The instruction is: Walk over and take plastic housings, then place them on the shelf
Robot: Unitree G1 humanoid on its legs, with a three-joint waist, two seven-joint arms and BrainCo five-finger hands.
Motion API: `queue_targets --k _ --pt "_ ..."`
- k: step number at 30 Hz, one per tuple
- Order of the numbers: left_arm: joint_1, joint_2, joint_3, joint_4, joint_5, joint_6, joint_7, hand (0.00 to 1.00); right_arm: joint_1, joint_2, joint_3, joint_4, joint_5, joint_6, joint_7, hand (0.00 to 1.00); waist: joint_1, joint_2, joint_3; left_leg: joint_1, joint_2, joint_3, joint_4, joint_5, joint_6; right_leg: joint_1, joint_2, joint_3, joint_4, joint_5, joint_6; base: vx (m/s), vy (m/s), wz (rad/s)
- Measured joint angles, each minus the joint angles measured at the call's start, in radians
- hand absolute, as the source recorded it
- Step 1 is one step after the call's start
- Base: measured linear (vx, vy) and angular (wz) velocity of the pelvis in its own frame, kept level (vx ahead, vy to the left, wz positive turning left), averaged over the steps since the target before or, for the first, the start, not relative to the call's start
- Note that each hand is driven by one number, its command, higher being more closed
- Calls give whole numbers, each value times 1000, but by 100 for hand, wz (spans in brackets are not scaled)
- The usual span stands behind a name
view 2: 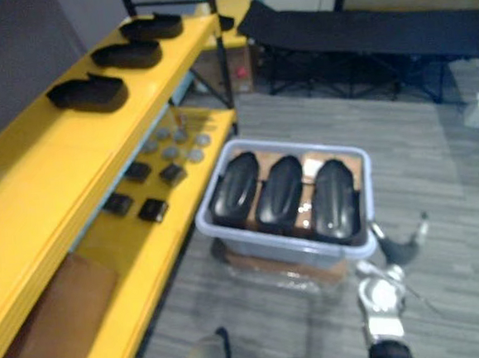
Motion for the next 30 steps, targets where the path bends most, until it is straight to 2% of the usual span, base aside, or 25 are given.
queue_targets --k 2,3,5,9,12,15,20,22,25,27,28,30 --pt "6 8 -28 1 1 -12 -3 0 14 -8 -46 -1 10 0 -2 0 -39 16 -15 90 -6 -11 -216 -5 -11 -25 4 5 -30 31 17 -12 98 -18" --pt "-14 21 -44 2 11 -25 -5 0 17 -7 -73 4 12 5 -2 0 -52 12 -19 126 -4 -6 -346 27 -13 -44 -1 0 -55 52 30 -68 127 13" --pt "-39 54 -97 -10 15 -37 -13 0 34 5 -80 9 19 19 -21 0 -55 -6 -25 133 -27 -16 -412 81 2 -33 -27 -31 -115 93 48 -78 129 20" --pt "-61 104 -155 -42 17 -43 -31 0 10 17 -77 18 37 54 -95 0 -39 -46 -43 132 -68 -34 -429 103 29 6 -65 -56 -188 140 79 -28 101 20" --pt "-57 117 -182 -44 35 -39 -33 0 -70 16 -79 23 36 60 -151 0 -37 -45 -41 119 -91 -28 -434 115 45 -4 -90 -58 -210 160 95 -31 83 -2" --pt "-58 124 -195 -44 33 -33 -46 0 -155 3 -100 25 35 102 -174 0 -34 -37 -21 111 -106 -27 -433 119 51 -9 -110 -80 -219 177 109 -20 38 -2" --pt "-79 130 -195 -43 32 -30 -74 0 -296 -73 -103 64 41 165 -163 0 -26 -33 28 43 -109 -34 -389 116 54 -48 -109 -84 -222 206 109 -22 4 2" --pt "-99 130 -195 -39 33 -31 -82 0 -365 -129 -104 71 78 194 -123 0 -20 -25 74 4 -110 -37 -340 100 57 -61 -109 -84 -222 223 114 -42 22 2" --pt "-104 131 -194 -44 30 -34 -88 0 -419 -174 -101 92 100 244 -88 0 -17 -23 96 -53 -115 -40 -285 80 65 -87 -108 -83 -220 232 116 -61 41 4" --pt "-108 132 -195 -57 24 -35 -94 0 -450 -204 -94 122 125 278 -79 0 -14 -23 117 -67 -118 -40 -265 73 70 -93 -110 -83 -215 235 117 -42 41 5" --pt "-111 132 -196 -75 1 -37 -100 0 -487 -243 -94 170 165 309 -61 0 -13 -19 137 -87 -121 -46 -237 64 73 -99 -111 -84 -209 236 117 -64 42 6" --pt "-122 132 -197 -84 -8 -43 -105 0 -539 -294 -94 231 214 320 -42 0 -12 -12 162 -118 -123 -52 -206 57 75 -117 -112 -88 -200 237 117 -88 44 10"
